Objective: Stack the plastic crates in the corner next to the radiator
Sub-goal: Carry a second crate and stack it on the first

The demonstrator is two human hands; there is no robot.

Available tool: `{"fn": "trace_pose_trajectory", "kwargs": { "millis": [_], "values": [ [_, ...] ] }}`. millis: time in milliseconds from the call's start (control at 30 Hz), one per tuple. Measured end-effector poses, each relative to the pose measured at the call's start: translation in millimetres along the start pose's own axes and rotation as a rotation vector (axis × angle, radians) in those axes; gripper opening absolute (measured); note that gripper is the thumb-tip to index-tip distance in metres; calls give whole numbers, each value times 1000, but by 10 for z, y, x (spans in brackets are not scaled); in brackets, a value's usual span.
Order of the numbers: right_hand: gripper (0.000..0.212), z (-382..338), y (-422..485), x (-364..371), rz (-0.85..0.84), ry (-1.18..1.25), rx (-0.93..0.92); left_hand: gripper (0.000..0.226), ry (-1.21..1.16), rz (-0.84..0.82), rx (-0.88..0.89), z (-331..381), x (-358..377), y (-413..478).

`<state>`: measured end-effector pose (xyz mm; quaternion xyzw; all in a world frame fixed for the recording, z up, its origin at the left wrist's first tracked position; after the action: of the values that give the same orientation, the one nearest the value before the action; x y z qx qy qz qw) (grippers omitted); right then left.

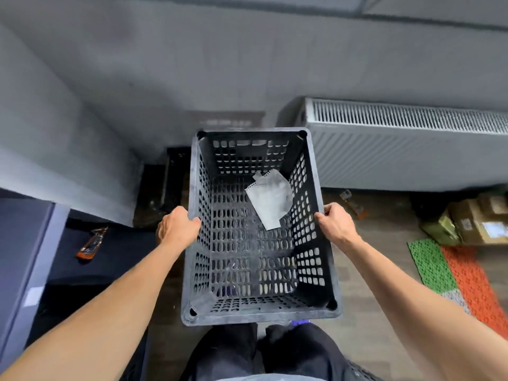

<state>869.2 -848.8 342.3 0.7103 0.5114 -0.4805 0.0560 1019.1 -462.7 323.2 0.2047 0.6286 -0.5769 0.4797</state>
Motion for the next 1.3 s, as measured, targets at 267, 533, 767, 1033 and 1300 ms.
{"fn": "trace_pose_trajectory", "kwargs": {
  "millis": [267,533,767,1033,1300],
  "values": [
    [20,-1011,648,245,-123,-115,-225,30,-157,-33,-171,-563,-411,284],
    [22,-1717,1416,436,-302,-259,-452,34,-262,-69,-383,-659,-412,189],
    [25,-2209,2164,530,-451,-374,-560,31,-393,-72,-616,-451,-305,-67],
    [23,-2665,2550,614,-485,-452,-599,26,-602,-116,-738,-198,-67,-142],
    [13,-3101,2638,871,-524,-453,-642,24,-795,-196,-771,-247,58,205]
  ]
}}
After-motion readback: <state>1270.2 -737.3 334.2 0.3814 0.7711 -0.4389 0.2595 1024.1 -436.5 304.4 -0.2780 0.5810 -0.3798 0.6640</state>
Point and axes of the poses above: each hand's wrist, its own y-axis towards the middle knuckle, its own x-axis out of the palm, z = x × y, the point moved 9 cm from there along y, towards the middle knuckle, and after that the axes turned 13 degrees about -x, right-handed, at the moved point
